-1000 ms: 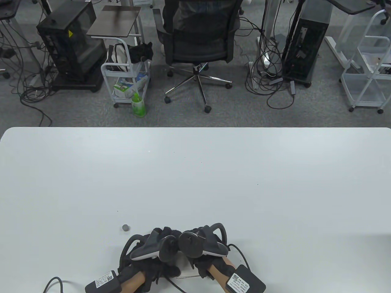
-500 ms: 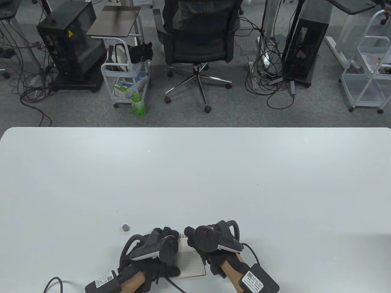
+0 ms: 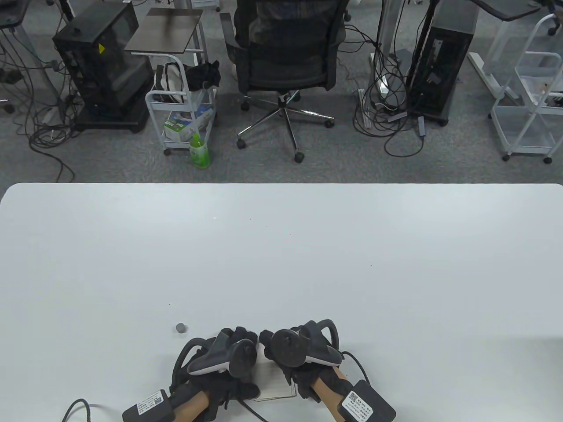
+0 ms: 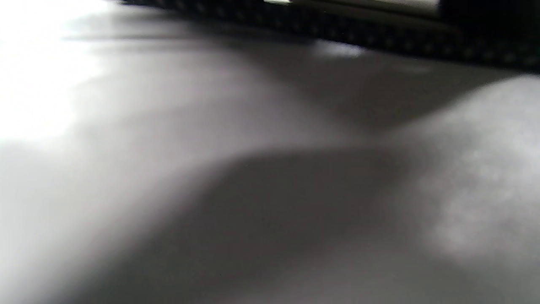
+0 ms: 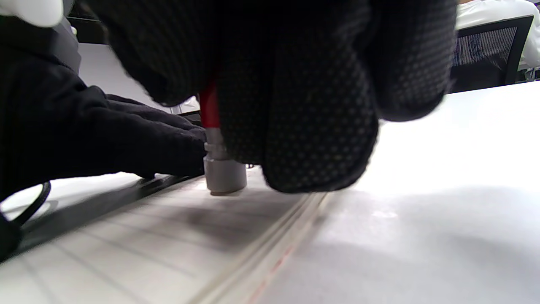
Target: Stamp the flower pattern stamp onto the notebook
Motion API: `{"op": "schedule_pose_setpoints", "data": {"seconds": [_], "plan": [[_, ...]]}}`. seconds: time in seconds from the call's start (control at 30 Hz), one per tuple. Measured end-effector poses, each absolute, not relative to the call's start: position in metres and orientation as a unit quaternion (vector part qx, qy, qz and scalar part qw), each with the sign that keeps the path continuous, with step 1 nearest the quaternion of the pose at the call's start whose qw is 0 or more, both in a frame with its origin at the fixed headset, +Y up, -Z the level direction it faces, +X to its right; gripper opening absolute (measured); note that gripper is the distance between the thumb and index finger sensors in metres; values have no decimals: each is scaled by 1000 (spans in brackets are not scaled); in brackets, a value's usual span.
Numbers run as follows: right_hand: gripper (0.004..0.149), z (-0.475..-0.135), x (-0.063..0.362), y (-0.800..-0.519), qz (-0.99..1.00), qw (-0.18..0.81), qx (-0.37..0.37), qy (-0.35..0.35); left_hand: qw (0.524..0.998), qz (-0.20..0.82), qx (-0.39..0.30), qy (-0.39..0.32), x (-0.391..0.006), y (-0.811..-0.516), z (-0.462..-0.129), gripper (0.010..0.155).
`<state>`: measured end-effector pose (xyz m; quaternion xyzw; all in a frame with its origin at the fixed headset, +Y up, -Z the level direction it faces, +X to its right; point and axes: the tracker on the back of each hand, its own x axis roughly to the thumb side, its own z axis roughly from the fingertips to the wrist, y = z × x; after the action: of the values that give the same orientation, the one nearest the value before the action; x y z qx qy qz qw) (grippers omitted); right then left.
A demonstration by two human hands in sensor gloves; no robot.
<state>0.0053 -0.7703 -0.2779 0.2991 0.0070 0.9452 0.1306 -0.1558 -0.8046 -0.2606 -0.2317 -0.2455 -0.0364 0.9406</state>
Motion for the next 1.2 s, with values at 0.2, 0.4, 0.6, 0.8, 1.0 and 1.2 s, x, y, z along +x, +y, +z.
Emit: {"op": "schedule_pose_setpoints", "data": {"seconds": [0.2, 0.4, 0.6, 0.8, 1.0, 1.2], "plan": [[45, -277, 3, -771, 945, 128, 301, 4, 941, -36, -232, -245, -156, -805, -261, 108], [44, -276, 0, -771, 945, 120, 303, 10, 941, -36, -232, -245, -156, -805, -261, 108], [44, -277, -2, -774, 946, 124, 299, 20, 941, -36, -232, -245, -156, -805, -261, 108], [44, -277, -6, -775, 947, 116, 297, 32, 941, -36, -232, -245, -156, -805, -261, 108], [43, -277, -5, -776, 946, 124, 296, 33, 941, -36, -232, -245, -156, -805, -261, 108], [42, -278, -8, -777, 948, 120, 292, 30, 941, -39, -232, -245, -156, -804, -261, 108]]}}
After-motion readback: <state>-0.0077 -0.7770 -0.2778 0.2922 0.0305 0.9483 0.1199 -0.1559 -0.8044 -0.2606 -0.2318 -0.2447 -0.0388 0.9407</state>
